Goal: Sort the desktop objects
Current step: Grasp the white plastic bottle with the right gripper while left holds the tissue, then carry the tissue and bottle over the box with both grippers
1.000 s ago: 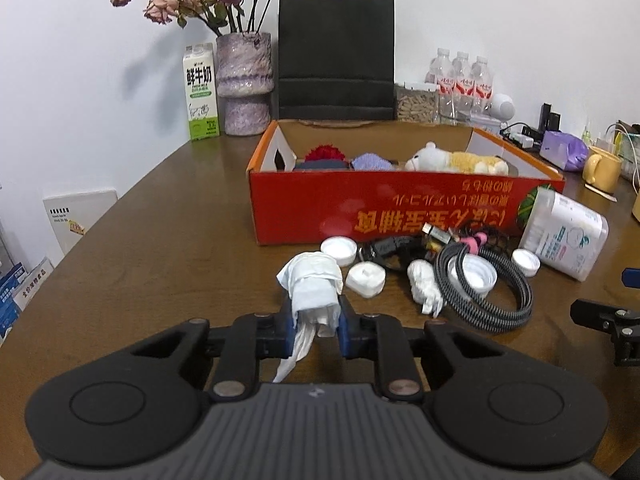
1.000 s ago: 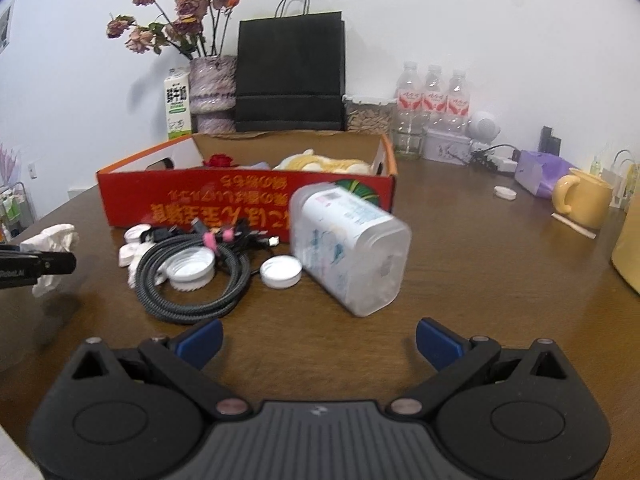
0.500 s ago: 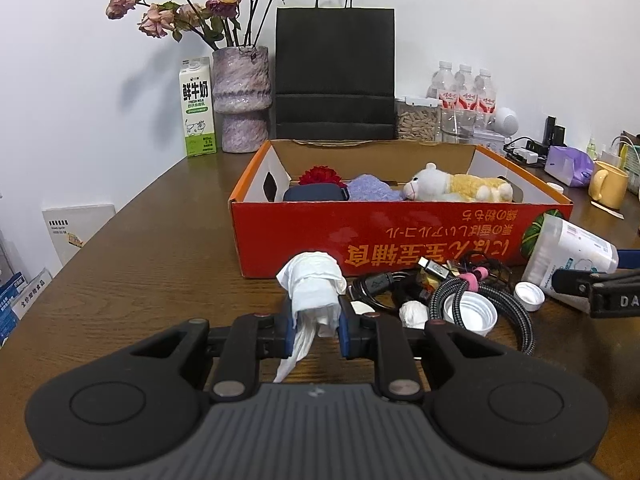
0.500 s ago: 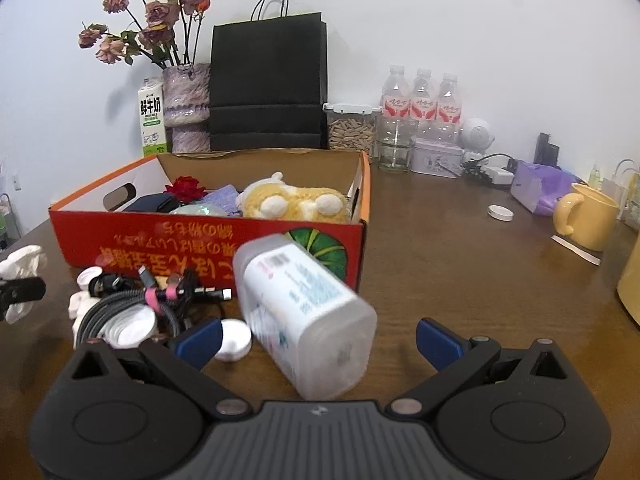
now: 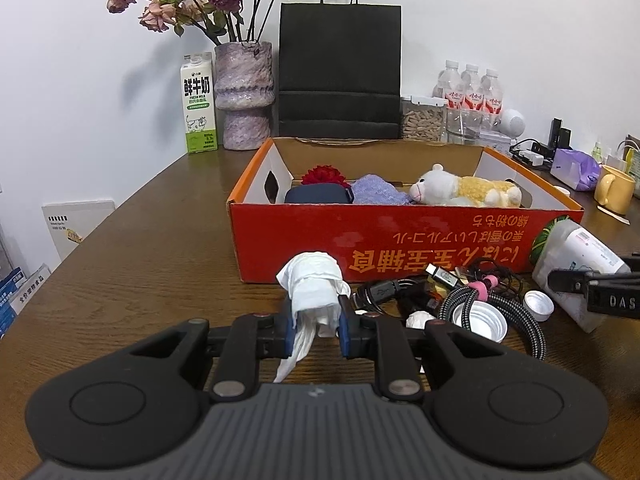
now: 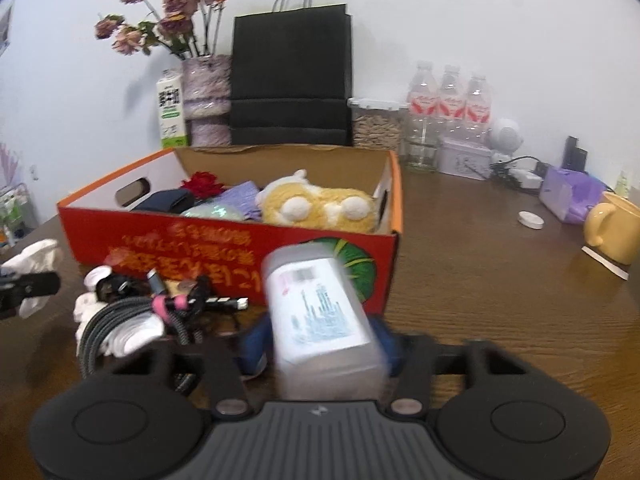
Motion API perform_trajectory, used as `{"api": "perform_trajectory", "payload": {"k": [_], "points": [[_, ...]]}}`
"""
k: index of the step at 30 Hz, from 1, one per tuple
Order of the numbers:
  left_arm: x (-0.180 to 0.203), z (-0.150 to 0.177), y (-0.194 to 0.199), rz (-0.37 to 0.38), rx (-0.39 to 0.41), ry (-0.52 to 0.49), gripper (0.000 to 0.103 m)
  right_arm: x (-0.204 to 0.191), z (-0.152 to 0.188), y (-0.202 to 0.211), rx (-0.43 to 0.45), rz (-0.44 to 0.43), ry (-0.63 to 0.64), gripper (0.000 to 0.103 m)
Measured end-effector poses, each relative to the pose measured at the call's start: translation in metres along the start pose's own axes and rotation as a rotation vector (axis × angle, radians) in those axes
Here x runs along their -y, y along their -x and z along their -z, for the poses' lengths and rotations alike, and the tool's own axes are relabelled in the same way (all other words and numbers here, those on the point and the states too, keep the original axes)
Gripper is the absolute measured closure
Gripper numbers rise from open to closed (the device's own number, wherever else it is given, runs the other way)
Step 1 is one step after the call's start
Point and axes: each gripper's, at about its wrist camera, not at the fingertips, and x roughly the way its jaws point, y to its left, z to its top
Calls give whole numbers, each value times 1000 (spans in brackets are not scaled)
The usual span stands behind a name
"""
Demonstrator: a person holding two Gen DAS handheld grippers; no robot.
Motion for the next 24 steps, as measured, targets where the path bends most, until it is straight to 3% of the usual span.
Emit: {"api": "perform_trajectory", "payload": {"k": [14, 24], "points": [[-1, -6, 13, 30, 39, 2, 83, -2, 1, 35, 96, 3, -30, 63], [10, -43, 17, 42, 142, -11, 83, -22, -37, 44, 194, -26, -8, 63]]}}
